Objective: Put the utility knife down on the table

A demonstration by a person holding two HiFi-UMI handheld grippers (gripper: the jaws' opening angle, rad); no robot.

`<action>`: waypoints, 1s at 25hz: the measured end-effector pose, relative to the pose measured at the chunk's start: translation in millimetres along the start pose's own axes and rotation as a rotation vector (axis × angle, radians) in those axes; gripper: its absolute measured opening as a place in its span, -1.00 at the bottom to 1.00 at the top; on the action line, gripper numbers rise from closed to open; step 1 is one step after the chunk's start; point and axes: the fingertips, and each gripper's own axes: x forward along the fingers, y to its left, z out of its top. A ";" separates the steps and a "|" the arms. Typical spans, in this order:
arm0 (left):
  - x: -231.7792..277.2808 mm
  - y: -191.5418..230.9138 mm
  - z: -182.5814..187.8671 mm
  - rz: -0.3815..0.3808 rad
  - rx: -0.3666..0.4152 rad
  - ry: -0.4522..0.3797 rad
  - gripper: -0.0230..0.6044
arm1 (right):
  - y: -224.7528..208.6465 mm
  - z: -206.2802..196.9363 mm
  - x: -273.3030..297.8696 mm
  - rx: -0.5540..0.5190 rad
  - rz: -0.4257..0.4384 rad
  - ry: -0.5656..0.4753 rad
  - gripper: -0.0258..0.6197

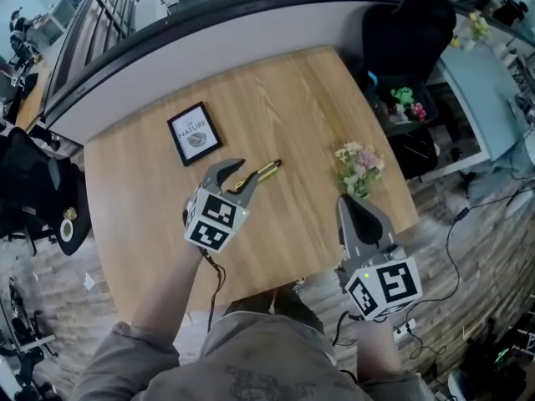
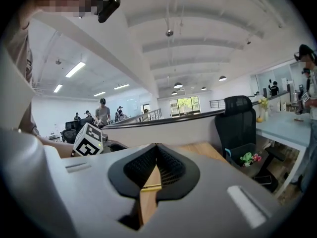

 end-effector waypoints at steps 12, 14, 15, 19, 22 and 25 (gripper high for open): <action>-150.8 -18.3 101.4 0.089 -0.009 -0.324 -0.86 | 39.0 76.5 -75.9 -0.087 0.005 -0.177 -0.89; -167.8 -26.1 105.8 0.069 -0.025 -0.347 -0.89 | 46.4 82.0 -86.0 -0.094 0.008 -0.193 -0.89; -175.8 -29.4 107.0 0.063 -0.031 -0.357 -0.92 | 50.0 85.3 -91.3 -0.095 0.008 -0.205 -0.89; -201.9 -42.5 105.1 0.060 -0.084 -0.373 -0.92 | 62.0 93.4 -112.5 -0.100 0.008 -0.238 -0.89; -213.4 -50.2 101.0 0.065 -0.109 -0.376 -0.93 | 70.6 88.7 -120.6 -0.120 0.021 -0.218 -0.89; -216.7 -59.3 93.8 0.054 -0.097 -0.377 -0.93 | 75.8 75.2 -122.7 -0.118 0.034 -0.184 -0.89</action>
